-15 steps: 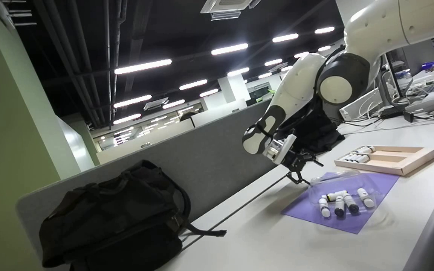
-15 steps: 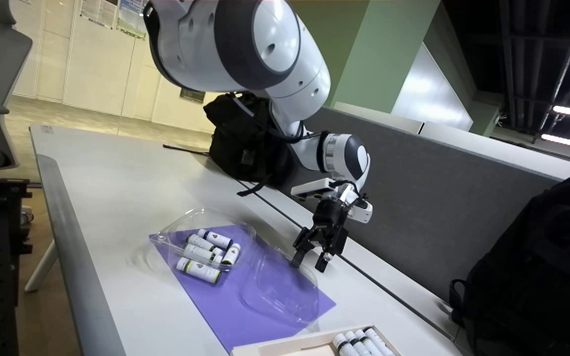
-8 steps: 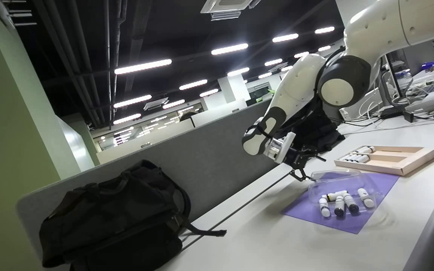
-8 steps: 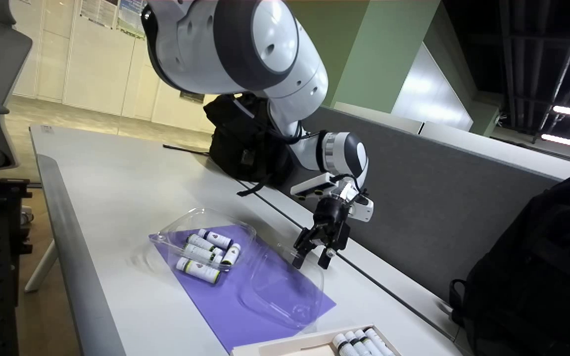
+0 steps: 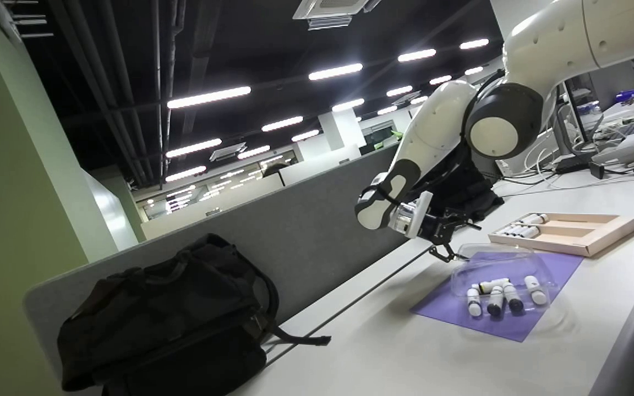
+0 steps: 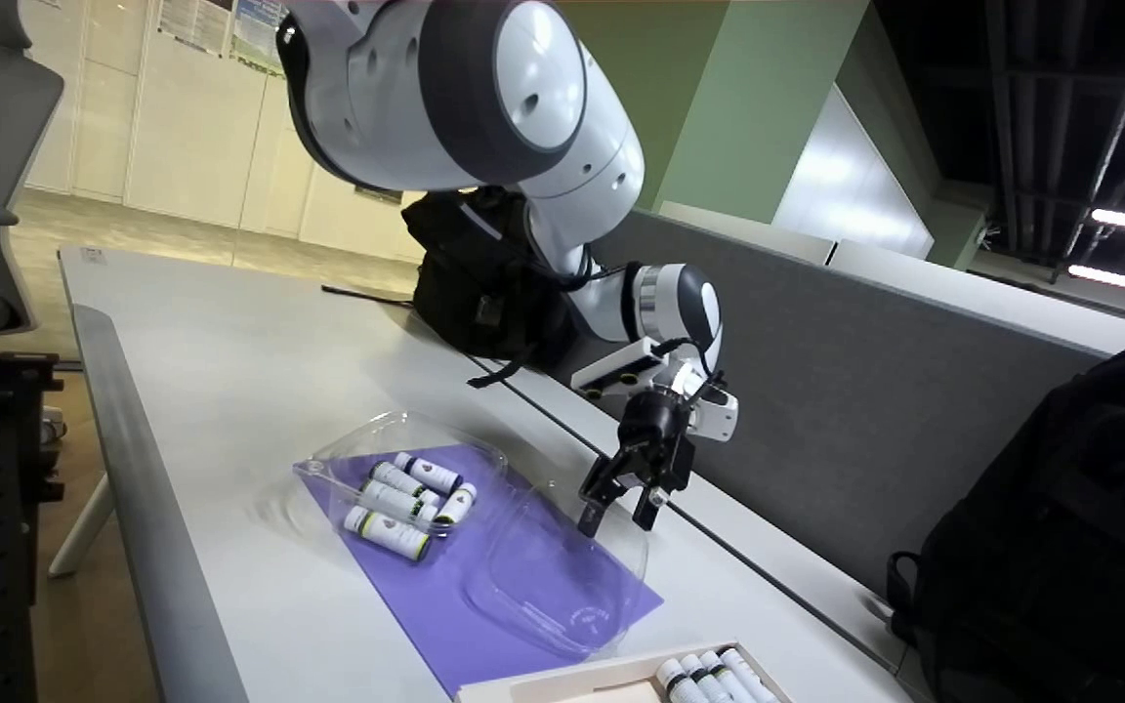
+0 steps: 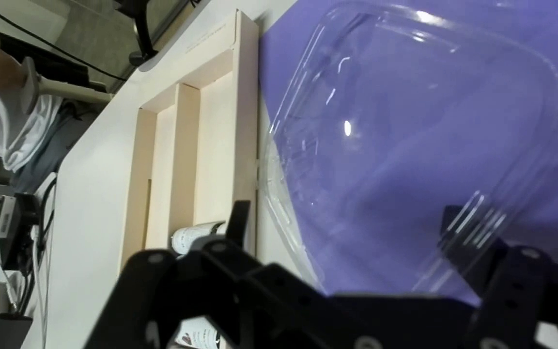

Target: Close the box, take some bottles out of the tray and put them on the mat

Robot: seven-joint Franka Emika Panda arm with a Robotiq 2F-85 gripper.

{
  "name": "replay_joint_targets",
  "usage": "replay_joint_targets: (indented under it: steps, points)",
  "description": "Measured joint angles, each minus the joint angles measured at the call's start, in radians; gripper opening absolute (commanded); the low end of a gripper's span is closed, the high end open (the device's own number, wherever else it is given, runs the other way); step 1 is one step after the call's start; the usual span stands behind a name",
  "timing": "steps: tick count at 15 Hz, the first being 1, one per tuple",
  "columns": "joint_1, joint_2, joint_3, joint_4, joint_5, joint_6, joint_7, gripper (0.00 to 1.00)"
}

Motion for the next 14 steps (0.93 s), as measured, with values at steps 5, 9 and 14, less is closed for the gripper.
replay_joint_targets:
  steps: [5,9,14]
  points:
    - [-0.004,-0.001,0.000,0.060,-0.017,-0.115,0.000,1.00]
    - [-0.010,0.000,0.005,0.105,-0.017,-0.231,-0.003,1.00]
    - [-0.009,-0.005,0.016,0.128,-0.004,-0.298,-0.003,1.00]
